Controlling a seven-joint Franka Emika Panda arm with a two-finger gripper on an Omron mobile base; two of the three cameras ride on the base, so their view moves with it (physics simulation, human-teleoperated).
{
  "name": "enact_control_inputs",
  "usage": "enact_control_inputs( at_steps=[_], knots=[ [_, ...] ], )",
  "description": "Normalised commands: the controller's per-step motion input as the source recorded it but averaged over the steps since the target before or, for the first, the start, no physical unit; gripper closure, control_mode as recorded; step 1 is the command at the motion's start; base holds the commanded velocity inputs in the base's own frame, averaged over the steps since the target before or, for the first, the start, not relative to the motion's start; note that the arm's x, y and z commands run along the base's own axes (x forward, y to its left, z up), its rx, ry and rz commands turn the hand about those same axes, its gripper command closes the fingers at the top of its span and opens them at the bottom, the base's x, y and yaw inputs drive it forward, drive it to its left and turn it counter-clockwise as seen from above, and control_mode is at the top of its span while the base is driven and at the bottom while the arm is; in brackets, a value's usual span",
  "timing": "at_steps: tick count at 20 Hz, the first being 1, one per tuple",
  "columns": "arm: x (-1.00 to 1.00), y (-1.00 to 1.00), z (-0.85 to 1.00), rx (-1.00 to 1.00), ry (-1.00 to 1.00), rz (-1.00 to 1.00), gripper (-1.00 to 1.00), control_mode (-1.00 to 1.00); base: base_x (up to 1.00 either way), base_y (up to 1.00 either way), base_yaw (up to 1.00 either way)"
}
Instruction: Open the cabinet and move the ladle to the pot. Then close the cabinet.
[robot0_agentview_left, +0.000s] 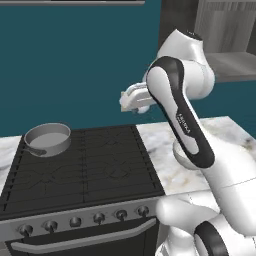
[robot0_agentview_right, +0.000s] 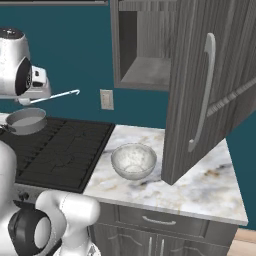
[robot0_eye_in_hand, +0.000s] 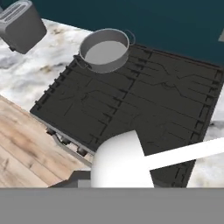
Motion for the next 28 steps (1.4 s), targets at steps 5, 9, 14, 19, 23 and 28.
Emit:
enact_control_inputs(
  at_steps=[5, 9, 14, 19, 23, 28],
  knots=[
    [0.8, 1.0, -0.31, -0.03, 0.0, 0.11, 1.0, -1.0, 0.0, 0.0, 0.0],
    [0.94, 0.93, -0.4, -0.06, 0.0, 0.07, 1.0, -1.0, 0.0, 0.0, 0.0],
    [0.82, 0.71, -0.29, -0.09, 0.02, 0.02, 1.0, -1.0, 0.0, 0.0, 0.0],
    [0.74, 0.49, -0.28, -0.1, 0.0, 0.0, 1.0, -1.0, 0.0, 0.0, 0.0],
    [0.63, 0.39, -0.39, -0.1, 0.0, 0.0, 1.0, -1.0, 0.0, 0.0, 0.0],
    [0.5, 0.2, -0.47, -0.03, 0.01, 0.0, 1.0, -1.0, 0.0, 0.0, 0.0]
  ],
)
